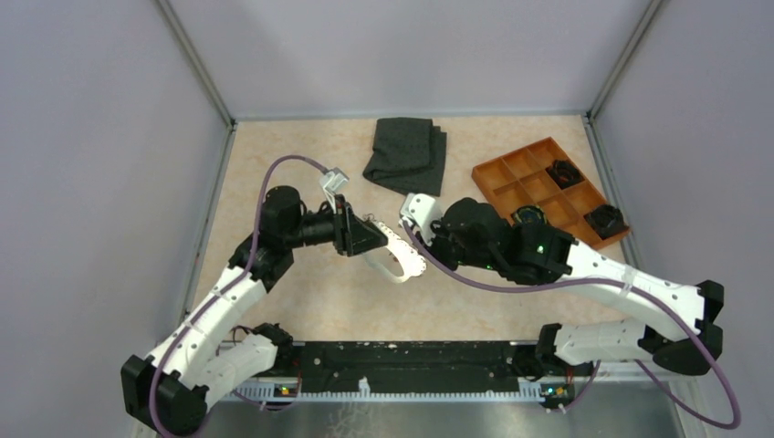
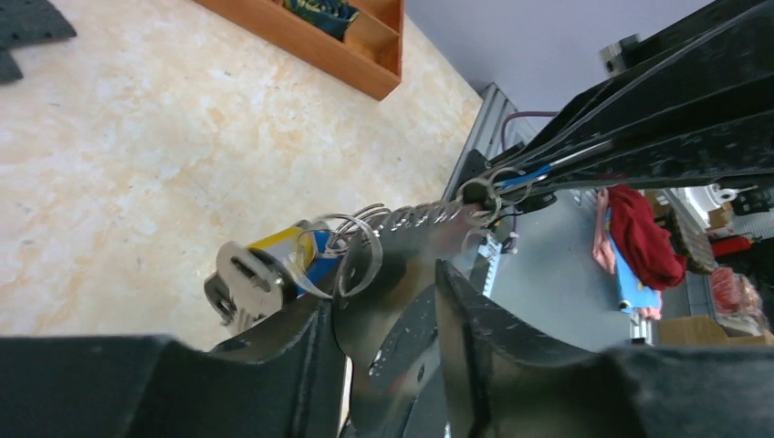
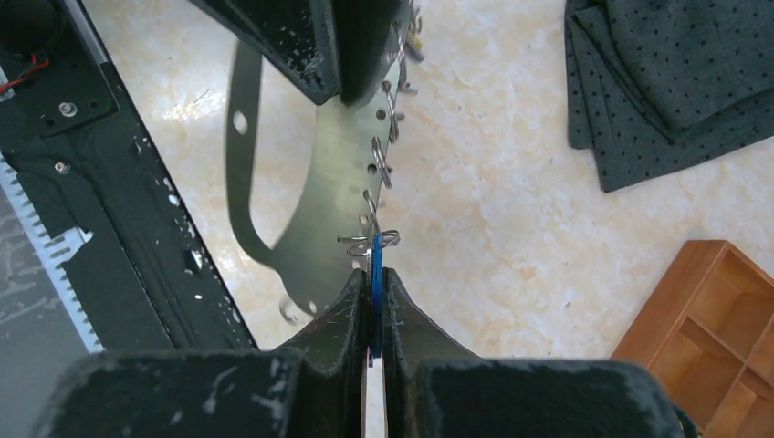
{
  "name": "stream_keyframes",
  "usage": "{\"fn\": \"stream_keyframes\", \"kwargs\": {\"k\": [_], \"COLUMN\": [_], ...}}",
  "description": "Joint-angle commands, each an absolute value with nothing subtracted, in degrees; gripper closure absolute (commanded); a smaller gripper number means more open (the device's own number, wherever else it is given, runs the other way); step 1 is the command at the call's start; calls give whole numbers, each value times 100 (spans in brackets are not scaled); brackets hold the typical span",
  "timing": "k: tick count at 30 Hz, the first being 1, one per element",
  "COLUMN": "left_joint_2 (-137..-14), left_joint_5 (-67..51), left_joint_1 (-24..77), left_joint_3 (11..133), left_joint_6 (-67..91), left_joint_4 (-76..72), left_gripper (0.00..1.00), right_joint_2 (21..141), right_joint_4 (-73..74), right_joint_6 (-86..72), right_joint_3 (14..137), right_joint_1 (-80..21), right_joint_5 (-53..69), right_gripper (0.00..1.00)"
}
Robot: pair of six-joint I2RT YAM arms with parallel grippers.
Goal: Remove the keys from the keyring
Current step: Remove the key from the keyring.
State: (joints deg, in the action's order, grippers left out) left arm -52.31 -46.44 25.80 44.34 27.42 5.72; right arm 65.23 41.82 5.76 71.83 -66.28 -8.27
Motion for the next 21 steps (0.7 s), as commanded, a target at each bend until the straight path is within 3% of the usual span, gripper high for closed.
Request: {"fn": "stream_keyframes", "kwargs": {"k": [1,4,15,21], "left_joint_2": [-5226,-5137,-4600,-4254], "left_joint_5": [-4499,-4435,-3762,-3558], "left_joint_1": [2540,2540,2539,2540], "left_joint_3": [4225,4030,3983,3945], "left_joint_6": [2433,2426,1770,1499], "left_joint_4": [563,371,617,495], "left_gripper": [50,42,45,39], "right_joint_2": [6427,6435,6436,6409], "right_joint_4": [4199,4230,4502,4507], "right_joint_6": [535,551,545,554], "right_joint_3": [7591,7624,7705,7725], "right_joint_1": [-6670,-6672,-6671,-6667], "right_joint_5": [-988,-999,-1065,-1029], "right_gripper": [100,100,100,100]}}
